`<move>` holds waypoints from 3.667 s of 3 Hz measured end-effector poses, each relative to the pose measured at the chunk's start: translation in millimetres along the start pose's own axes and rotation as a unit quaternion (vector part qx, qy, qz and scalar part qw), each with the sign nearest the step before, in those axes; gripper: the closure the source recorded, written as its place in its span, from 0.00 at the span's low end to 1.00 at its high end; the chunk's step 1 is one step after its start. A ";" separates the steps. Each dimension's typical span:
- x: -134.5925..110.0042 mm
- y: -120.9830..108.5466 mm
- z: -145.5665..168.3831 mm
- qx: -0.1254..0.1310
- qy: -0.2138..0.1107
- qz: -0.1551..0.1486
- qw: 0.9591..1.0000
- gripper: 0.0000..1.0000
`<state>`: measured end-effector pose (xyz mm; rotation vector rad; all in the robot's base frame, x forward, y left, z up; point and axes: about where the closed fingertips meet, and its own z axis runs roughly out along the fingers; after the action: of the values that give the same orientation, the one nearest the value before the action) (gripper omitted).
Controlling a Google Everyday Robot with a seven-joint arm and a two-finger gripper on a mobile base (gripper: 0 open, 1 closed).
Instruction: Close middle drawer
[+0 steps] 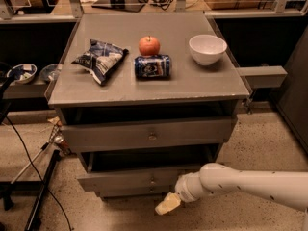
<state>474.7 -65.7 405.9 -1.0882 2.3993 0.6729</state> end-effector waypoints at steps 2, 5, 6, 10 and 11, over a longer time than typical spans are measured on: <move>0.0 0.0 0.0 0.000 0.000 0.000 1.000 0.15; -1.7 -5.2 0.4 0.008 -0.002 0.010 1.000 0.85; -8.8 -15.8 -0.1 0.025 -0.009 0.022 0.999 1.00; -32.0 -43.7 8.4 0.058 -0.025 0.031 0.998 1.00; -32.0 -43.7 8.4 0.058 -0.025 0.031 0.998 0.82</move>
Offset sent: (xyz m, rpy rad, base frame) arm 0.0000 0.0000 0.0000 0.0000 0.0000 0.0000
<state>529.5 -67.7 405.8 -0.9423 2.4064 0.5674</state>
